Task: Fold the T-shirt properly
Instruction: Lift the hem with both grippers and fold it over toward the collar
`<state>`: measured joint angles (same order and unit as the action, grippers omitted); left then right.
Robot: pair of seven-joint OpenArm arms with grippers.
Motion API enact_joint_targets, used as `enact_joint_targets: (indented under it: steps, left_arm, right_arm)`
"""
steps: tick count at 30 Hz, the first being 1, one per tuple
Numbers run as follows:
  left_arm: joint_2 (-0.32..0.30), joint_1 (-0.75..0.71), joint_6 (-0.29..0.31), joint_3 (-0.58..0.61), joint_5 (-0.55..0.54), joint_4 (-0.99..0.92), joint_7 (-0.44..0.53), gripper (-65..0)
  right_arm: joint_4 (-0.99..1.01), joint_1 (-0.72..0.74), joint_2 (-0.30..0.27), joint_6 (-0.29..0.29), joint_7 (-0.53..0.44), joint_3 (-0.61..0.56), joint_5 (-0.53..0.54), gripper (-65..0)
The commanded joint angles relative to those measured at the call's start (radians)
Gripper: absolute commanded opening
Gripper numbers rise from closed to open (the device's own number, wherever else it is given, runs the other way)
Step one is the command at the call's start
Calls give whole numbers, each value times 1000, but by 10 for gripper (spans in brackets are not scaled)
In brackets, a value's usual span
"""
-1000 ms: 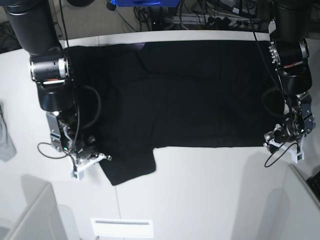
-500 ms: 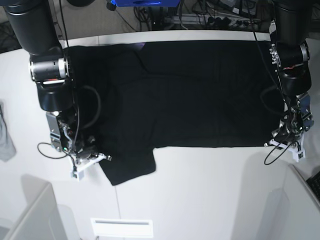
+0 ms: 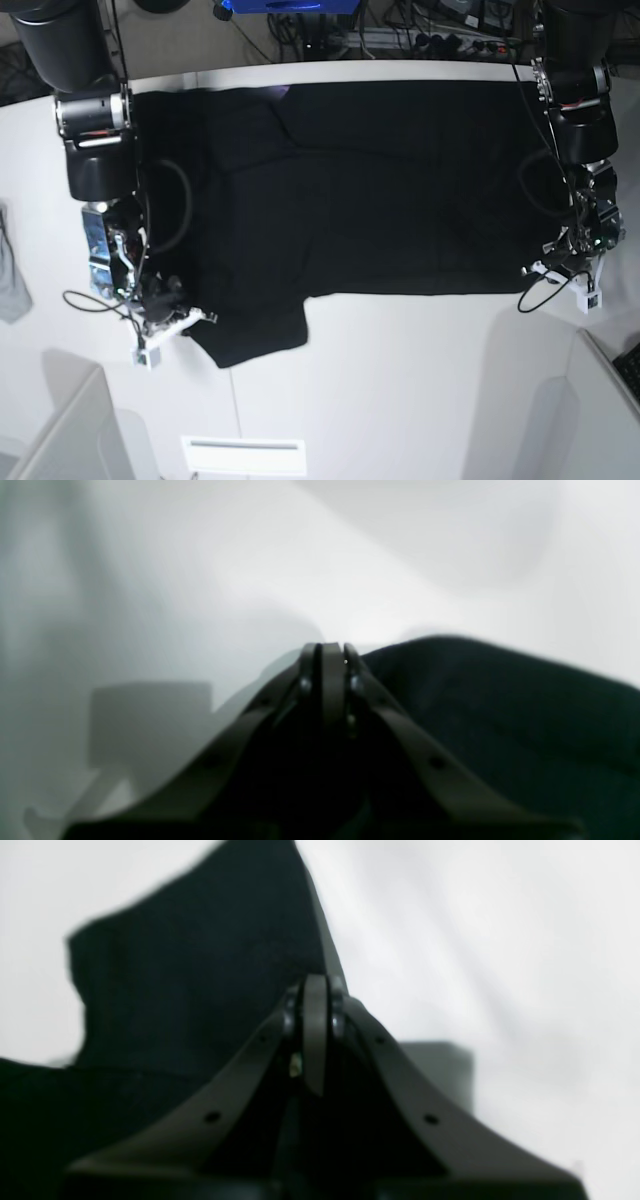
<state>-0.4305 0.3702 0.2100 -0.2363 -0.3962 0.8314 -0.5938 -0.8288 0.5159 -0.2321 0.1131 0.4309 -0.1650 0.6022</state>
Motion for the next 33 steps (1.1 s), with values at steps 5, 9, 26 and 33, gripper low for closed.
enact_joint_targets:
  steps: [5,9,26,33]
  left_arm:
    - [-18,-36,6,-7,-4,171,-58,-650]
    - [-12,-132,6,-62,-7,297,-61,-650]
    - [-28,-422,1,-150,-312,682,-108,-650]
    - [-31,-468,-1,-166,-350,791,-183,-650]
  right_arm:
    - [-50,8,-14,0,24,8,9,-650]
    - [-136,-47,-43,0,23,9,9,-650]
    - [-452,-288,-71,0,24,132,12,-650]
    - [-538,-385,-74,0,24,186,17,-650]
